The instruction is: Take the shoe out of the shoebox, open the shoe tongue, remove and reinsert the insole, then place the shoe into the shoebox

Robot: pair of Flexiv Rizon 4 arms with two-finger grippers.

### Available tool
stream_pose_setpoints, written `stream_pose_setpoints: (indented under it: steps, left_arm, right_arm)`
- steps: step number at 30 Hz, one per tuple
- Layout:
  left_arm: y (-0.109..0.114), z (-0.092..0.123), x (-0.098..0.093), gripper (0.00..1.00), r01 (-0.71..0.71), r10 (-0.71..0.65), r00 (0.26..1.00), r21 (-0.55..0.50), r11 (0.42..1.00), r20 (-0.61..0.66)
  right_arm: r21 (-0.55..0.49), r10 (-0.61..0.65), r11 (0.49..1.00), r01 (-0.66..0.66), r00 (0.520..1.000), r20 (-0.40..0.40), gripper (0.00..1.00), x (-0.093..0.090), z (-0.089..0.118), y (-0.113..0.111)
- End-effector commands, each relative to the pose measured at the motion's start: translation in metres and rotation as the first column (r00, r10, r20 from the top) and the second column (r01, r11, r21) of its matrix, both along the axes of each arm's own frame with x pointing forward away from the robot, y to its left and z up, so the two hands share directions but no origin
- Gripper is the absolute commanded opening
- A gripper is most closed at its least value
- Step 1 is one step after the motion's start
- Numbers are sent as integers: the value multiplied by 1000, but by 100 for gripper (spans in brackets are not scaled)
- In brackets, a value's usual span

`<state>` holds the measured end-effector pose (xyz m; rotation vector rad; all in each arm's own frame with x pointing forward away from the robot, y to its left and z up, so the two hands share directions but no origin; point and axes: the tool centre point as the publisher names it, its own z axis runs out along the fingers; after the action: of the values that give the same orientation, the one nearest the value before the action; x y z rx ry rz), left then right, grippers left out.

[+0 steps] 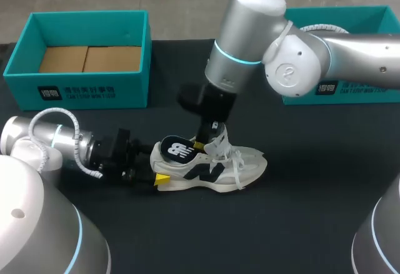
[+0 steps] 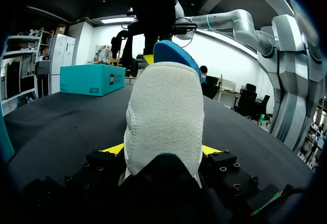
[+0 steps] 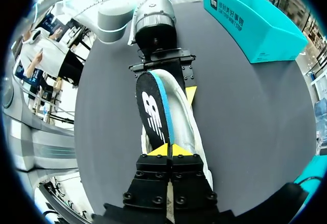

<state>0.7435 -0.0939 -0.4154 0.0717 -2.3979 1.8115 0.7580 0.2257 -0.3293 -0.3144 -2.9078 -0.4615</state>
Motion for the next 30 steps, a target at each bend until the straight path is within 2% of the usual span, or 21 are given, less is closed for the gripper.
stream_pose_setpoints:
  steps: [1,16,23,25,27,30]
  left_arm:
    - [0,-4,0,0,-2,2,1000,1,1000,-1]
    - [0,-4,0,0,-2,2,1000,1,1000,-1]
    - [0,-4,0,0,-2,2,1000,1,1000,-1]
    - [0,-4,0,0,-2,2,1000,1,1000,-1]
    - [0,-4,0,0,-2,2,1000,1,1000,-1]
    - [0,-4,0,0,-2,2,1000,1,1000,-1]
  right_arm:
    - [0,21,1000,-21,1000,-4,0,7,1,9]
    - [72,88,993,-88,996,-2,0,14,18,45]
    - [137,86,988,-76,994,-64,0,14,14,49]
    - [148,98,985,-85,992,-84,6,14,12,49]
    - [164,98,983,-81,990,-100,19,14,11,49]
    - [185,96,980,-73,988,-117,25,16,9,48]
